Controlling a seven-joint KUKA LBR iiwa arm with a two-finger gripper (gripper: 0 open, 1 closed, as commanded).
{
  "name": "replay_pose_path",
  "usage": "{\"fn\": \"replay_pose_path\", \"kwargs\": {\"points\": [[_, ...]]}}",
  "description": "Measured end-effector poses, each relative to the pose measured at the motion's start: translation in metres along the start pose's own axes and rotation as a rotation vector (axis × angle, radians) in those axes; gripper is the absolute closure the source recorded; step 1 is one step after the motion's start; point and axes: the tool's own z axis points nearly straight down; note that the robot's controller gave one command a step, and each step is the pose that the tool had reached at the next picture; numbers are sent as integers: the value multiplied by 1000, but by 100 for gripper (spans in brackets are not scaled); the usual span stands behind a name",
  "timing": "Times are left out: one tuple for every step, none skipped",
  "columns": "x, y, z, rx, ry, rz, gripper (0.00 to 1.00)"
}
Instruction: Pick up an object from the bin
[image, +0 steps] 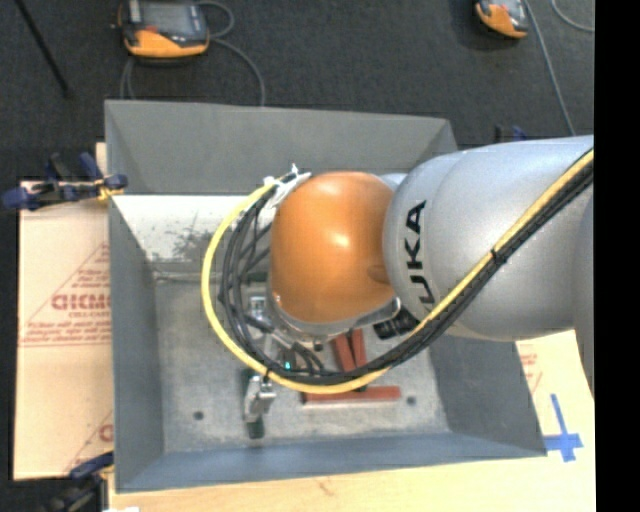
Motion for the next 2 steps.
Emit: {"fn": "replay_pose_path", "kwargs": {"points": [[-2, -1, -4, -2, -8, 4, 0], [-6, -14, 36, 0, -10, -137, 0]]}}
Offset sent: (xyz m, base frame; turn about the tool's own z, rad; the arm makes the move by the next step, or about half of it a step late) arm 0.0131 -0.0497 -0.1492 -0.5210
